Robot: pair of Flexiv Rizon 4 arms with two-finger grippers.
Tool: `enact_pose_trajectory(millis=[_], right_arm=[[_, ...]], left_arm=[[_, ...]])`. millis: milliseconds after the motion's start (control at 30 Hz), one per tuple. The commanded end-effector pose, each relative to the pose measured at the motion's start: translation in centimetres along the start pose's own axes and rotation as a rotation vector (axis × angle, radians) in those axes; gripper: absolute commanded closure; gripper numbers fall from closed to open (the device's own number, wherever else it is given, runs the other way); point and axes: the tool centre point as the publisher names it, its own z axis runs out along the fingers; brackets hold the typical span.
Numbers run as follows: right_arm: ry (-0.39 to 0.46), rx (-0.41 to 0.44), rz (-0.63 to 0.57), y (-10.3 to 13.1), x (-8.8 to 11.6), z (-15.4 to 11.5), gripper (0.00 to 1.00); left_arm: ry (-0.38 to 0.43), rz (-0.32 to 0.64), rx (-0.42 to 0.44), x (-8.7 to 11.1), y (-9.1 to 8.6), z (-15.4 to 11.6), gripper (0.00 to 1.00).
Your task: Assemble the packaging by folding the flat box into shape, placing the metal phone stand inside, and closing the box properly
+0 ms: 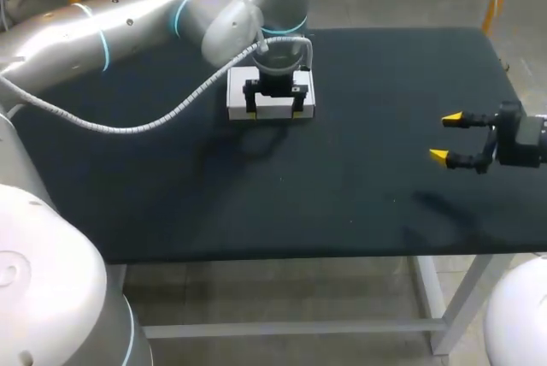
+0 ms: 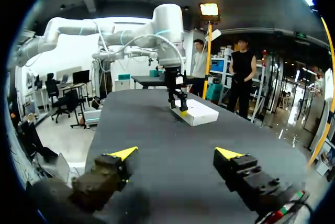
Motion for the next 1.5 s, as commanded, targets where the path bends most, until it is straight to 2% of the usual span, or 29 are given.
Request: enact_pose_trajectory(millis=[33, 400, 833, 967, 1133, 1500], right_arm=[[0.003, -0.006, -0.001, -0.1, 0.0, -0.1, 0.00], [0.003, -0.006, -0.001, -0.1, 0.0, -0.1, 0.00], [0.003, -0.006, -0.001, -0.1, 0.0, -0.1, 0.00], [0.003, -0.006, -0.001, -0.1, 0.0, -0.1, 0.00], [0.003, -0.006, -0.001, -0.1, 0.0, -0.1, 0.00], [0.003, -0.006, -0.001, -0.1, 0.0, -0.1, 0.00]], left_arm=[[0.000, 0.001, -0.053, 0.3, -2.7, 1.1, 0.00], [0.017, -0.007, -0.060, -0.3, -7.6, 2.2, 0.00], [0.038, -0.003, -0.070, -1.1, -11.5, 2.7, 0.00], [0.052, -0.004, -0.071, -1.8, -12.1, 2.6, 0.00], [0.095, 0.042, -0.032, -2.7, -10.2, 1.3, 0.00], [0.250, 0.252, 0.176, -5.4, -2.4, -4.6, 0.00]])
